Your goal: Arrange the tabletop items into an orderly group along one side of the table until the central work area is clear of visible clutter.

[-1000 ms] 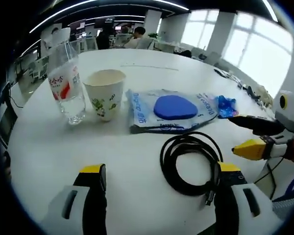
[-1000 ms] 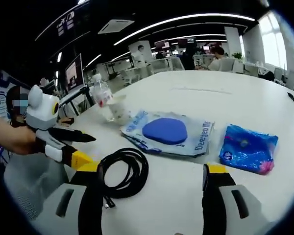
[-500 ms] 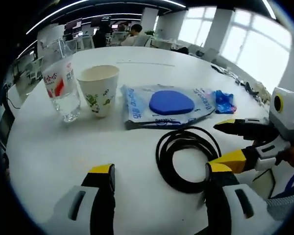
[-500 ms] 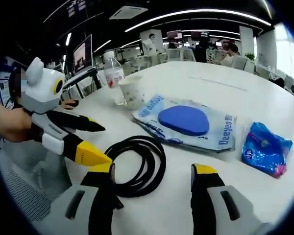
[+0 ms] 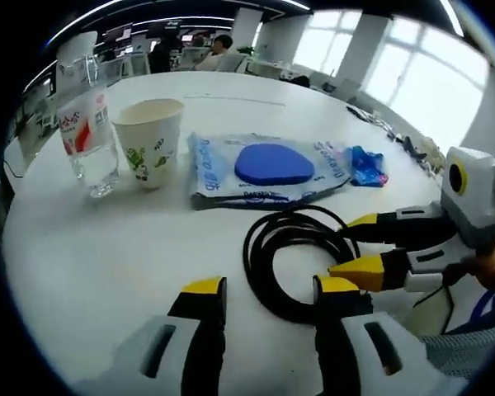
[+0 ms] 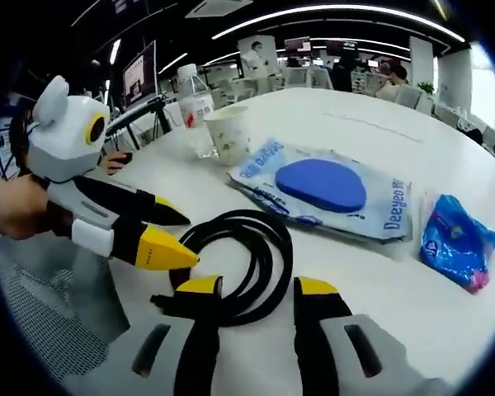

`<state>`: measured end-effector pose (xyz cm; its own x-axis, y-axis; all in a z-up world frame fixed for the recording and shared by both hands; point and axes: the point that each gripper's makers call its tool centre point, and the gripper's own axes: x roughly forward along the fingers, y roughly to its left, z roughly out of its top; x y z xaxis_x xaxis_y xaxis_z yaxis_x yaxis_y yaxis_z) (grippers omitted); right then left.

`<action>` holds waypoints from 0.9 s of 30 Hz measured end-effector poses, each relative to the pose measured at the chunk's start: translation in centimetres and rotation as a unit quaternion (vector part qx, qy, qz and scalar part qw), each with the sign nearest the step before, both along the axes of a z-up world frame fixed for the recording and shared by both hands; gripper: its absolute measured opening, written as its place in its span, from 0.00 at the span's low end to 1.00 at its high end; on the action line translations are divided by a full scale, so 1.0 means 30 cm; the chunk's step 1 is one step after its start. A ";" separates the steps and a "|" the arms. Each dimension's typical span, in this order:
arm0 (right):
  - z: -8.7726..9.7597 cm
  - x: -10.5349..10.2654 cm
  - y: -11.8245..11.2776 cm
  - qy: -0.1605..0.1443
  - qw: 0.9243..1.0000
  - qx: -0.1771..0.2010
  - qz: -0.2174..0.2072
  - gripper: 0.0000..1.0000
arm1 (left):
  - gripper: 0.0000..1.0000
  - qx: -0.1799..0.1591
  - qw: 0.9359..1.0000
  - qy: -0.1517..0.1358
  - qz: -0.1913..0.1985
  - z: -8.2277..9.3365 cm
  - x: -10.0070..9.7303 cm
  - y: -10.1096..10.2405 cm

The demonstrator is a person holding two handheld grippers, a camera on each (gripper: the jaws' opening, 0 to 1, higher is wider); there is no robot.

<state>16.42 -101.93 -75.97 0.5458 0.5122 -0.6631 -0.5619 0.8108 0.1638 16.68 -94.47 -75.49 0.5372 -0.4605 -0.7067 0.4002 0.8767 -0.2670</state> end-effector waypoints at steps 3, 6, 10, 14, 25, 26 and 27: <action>-0.003 0.006 -0.005 -0.004 1.000 -0.011 0.001 0.22 | 0.24 -0.007 1.000 0.009 -0.001 -0.008 -0.004 -0.003; -0.007 0.017 -0.025 0.013 1.000 -0.007 -0.018 0.14 | 0.13 0.011 1.000 0.002 0.000 -0.017 0.005 0.017; 0.007 0.008 -0.023 0.031 0.999 0.007 -0.025 0.05 | 0.09 -0.010 0.998 0.043 0.033 -0.021 0.000 0.027; 0.020 0.001 -0.019 0.036 0.999 0.008 -0.032 0.03 | 0.06 -0.022 0.997 0.055 0.039 -0.017 -0.012 0.020; 0.109 0.011 -0.084 0.036 0.995 0.054 -0.075 0.00 | 0.03 -0.063 0.996 0.050 0.039 0.074 0.001 -0.036; 0.121 0.012 -0.099 0.035 0.994 0.058 -0.080 0.00 | 0.03 -0.063 0.996 0.049 0.035 0.081 0.000 -0.047; 0.129 0.011 -0.108 0.035 0.994 0.061 -0.084 0.00 | 0.03 -0.066 0.996 0.047 0.033 0.090 0.001 -0.060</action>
